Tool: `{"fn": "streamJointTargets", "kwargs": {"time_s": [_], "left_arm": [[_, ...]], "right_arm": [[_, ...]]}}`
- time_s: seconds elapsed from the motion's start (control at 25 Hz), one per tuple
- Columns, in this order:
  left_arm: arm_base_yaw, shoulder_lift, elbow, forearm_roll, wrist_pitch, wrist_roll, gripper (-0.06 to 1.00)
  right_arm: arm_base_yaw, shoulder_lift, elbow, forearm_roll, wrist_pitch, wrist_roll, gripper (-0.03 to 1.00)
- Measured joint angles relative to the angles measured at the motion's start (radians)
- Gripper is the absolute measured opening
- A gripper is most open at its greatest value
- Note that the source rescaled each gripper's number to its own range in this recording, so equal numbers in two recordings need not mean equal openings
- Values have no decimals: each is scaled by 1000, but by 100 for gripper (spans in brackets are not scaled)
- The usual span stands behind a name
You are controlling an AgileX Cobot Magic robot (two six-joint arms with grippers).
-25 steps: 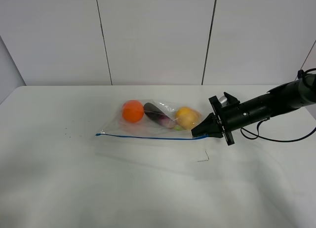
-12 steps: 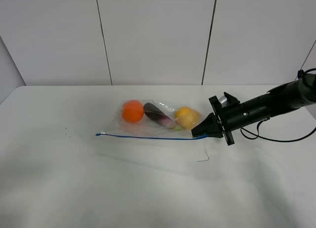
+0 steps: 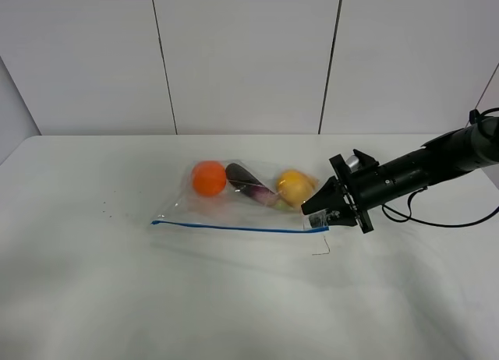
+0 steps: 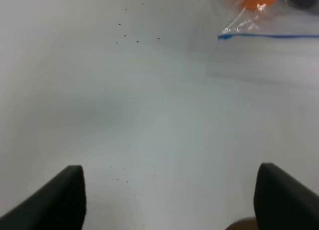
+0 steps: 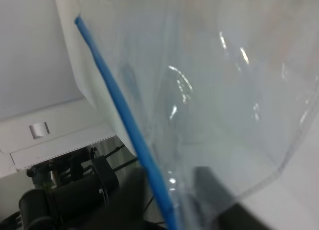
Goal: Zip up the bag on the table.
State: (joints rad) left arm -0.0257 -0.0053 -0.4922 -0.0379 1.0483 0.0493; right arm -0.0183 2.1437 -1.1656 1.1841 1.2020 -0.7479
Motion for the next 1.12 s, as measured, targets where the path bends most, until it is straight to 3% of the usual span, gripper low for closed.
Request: {"fn": "streamJointTargets", "kwargs": {"time_s": [0.08,0.2,0.48,0.6,0.88,1.12], "left_arm": [[0,0,0,0,0,0,100],[0,0,0,0,0,0,100],[0,0,0,0,0,0,100],[0,0,0,0,0,0,100],[0,0,0,0,0,0,100],[0,0,0,0,0,0,100]], "right_arm": [[0,-8,-15,-40,1,9,71],[0,-54,-74,-154,-4,76,81],[0,-220,-272,-615,-45,379,84],[0,-282,-330,-762,-49,479,85],[0,-393,-354,-944,6,557,85],[0,-464,-353,-1021,8,613,85]]}}
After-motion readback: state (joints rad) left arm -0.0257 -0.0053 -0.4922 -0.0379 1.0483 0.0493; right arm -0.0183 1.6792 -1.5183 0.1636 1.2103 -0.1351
